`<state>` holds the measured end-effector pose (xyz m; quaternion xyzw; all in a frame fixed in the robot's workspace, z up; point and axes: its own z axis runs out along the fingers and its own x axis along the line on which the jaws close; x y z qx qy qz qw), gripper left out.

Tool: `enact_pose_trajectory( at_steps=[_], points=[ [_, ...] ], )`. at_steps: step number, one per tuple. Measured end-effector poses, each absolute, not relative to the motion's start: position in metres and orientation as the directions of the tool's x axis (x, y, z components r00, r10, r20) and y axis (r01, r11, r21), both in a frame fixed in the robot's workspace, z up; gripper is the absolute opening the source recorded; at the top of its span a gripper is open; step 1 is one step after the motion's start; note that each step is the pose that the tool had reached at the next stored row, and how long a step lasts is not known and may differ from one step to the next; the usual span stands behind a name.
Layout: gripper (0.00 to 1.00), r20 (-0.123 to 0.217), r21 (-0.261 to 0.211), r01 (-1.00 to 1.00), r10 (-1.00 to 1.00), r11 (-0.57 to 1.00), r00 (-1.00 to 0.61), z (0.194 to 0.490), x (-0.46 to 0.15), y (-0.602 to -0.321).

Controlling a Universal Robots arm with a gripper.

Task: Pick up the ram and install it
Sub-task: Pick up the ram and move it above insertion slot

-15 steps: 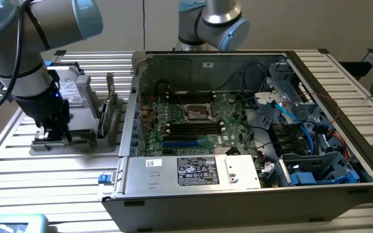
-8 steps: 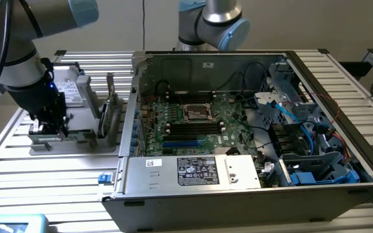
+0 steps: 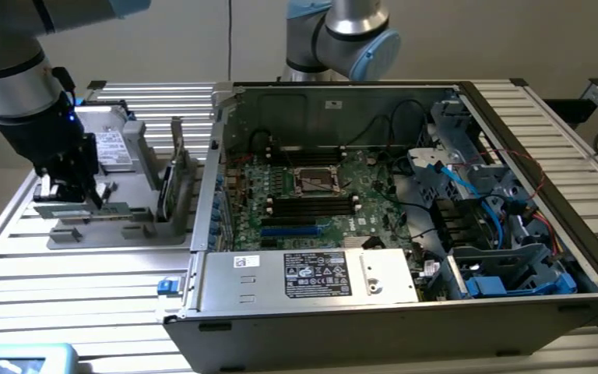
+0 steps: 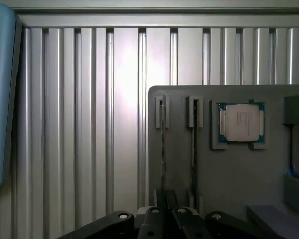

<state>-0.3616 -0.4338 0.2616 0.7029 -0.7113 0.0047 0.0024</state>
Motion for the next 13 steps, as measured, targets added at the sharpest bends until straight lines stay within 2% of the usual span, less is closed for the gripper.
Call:
enact_pose_trajectory(
  at_steps=[5, 13],
  points=[
    [0.12, 0.01, -0.003, -1.0, -1.0, 0.006, -0.006, 0.283, -0.36, -0.434],
    [0.12, -0.013, -0.003, -1.0, -1.0, 0.0, 0.0, 0.308, -0.347, -0.44]
  ],
)
